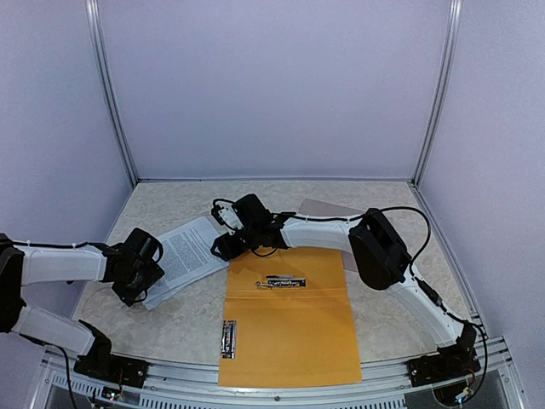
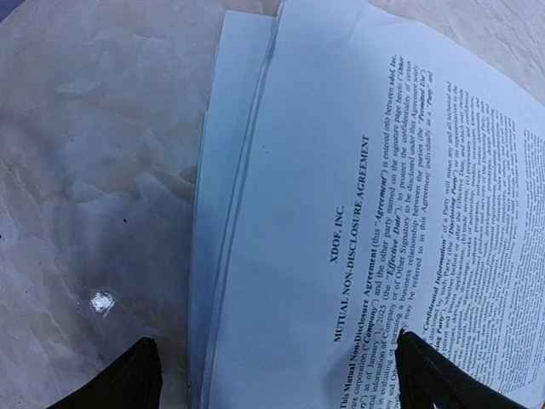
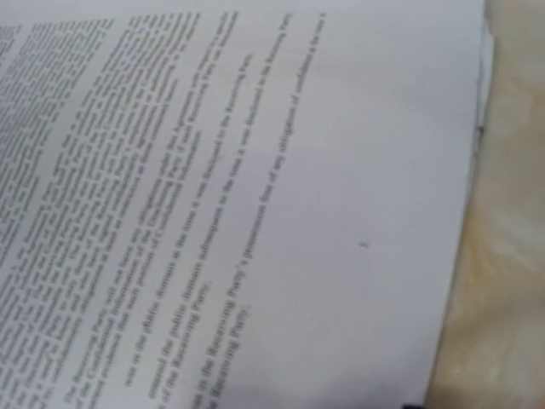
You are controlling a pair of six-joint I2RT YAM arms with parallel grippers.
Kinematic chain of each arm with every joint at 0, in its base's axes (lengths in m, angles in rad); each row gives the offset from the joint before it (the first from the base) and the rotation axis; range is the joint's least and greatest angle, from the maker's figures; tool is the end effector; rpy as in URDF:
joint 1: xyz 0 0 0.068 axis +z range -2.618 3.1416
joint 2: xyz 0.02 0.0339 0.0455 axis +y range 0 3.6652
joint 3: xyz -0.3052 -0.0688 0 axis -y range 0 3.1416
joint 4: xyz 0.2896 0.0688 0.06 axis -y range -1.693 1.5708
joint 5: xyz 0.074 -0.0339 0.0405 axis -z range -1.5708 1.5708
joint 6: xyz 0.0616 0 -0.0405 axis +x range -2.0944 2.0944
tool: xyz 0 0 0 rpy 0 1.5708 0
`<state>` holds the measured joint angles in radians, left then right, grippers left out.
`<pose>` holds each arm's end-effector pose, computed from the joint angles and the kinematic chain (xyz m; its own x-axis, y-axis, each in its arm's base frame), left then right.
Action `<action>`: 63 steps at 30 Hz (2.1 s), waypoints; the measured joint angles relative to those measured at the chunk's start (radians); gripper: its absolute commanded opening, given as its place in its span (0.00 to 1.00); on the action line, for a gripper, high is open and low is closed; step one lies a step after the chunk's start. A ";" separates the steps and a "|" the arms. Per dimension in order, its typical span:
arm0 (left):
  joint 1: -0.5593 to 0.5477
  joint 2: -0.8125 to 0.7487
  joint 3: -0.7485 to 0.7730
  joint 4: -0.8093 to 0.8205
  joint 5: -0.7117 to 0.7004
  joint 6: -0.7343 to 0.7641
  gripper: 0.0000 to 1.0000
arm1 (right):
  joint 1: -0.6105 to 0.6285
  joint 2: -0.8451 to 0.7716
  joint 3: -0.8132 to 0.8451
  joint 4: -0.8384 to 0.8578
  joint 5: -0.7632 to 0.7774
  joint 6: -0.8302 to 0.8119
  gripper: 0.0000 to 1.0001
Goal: Put the files into the folder
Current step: Adjust the file at the center of the board, then pick up the file from the center of the board.
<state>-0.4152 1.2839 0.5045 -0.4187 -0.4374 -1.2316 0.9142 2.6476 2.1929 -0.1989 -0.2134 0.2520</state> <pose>0.2201 -0.0685 0.1245 -0.4950 -0.7153 -0.4932 -0.7290 0.6508 -0.2121 0.4058 0.5480 0.1033 -0.5781 -0.3509 -0.7367 -0.7565 0.5689 0.3227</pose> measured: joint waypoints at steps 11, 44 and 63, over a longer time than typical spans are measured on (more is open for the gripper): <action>0.000 -0.008 -0.006 0.008 0.002 0.003 0.90 | -0.007 -0.002 -0.006 0.014 0.039 -0.011 0.65; 0.000 -0.152 -0.047 0.110 0.056 0.075 0.46 | -0.011 -0.002 -0.016 0.032 0.007 0.012 0.62; 0.002 -0.095 -0.043 0.130 0.092 0.136 0.08 | -0.012 -0.002 -0.032 0.064 0.003 0.011 0.63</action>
<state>-0.4133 1.1885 0.4614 -0.2886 -0.3458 -1.0954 0.9024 2.6457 2.1605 -0.1349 -0.2104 0.2634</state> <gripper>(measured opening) 0.122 0.621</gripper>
